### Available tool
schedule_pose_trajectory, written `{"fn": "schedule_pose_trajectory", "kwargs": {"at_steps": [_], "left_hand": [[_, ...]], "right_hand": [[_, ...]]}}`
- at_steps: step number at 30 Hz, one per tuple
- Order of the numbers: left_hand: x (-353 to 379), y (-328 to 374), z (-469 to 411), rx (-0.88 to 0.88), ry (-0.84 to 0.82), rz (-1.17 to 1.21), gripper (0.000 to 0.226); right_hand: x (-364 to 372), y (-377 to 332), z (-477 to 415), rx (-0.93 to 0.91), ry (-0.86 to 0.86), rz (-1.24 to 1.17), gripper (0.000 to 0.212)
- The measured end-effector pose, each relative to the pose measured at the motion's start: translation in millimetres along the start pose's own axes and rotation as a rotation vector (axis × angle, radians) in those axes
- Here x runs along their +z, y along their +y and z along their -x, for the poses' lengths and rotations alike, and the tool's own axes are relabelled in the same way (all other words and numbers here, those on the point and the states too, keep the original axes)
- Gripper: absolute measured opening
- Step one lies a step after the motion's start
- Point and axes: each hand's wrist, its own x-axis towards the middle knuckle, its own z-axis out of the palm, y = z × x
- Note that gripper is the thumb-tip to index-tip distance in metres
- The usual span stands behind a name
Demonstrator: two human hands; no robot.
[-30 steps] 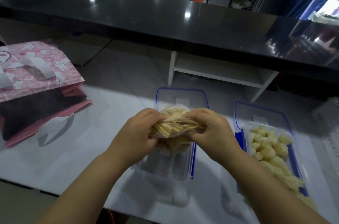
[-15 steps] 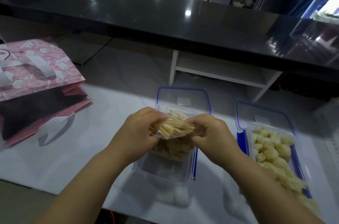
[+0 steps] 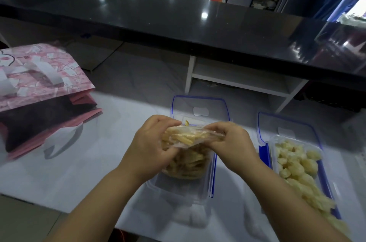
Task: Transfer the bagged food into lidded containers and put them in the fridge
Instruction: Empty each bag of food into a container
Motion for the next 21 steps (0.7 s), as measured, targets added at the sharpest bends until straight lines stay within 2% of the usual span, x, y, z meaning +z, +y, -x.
{"fn": "schedule_pose_trajectory", "kwargs": {"at_steps": [6, 10, 12, 16, 18, 21], "left_hand": [[4, -2, 2, -0.114, 0.034, -0.049, 0.043], [5, -9, 2, -0.14, -0.099, -0.132, 0.021], [5, -12, 6, -0.148, -0.18, -0.105, 0.016], [4, -14, 14, -0.147, -0.297, -0.053, 0.054], [1, -13, 17, -0.149, -0.333, -0.033, 0.074], [-3, -11, 19, -0.108, -0.36, 0.014, 0.081]], "right_hand": [[4, -1, 3, -0.03, -0.004, 0.103, 0.039], [0, 0, 11, -0.128, -0.244, 0.209, 0.074], [2, 2, 15, -0.169, -0.335, 0.291, 0.079], [16, 11, 14, -0.242, -0.322, 0.451, 0.068], [18, 13, 11, -0.264, -0.232, 0.42, 0.056], [14, 13, 3, -0.211, -0.139, 0.278, 0.041]]}}
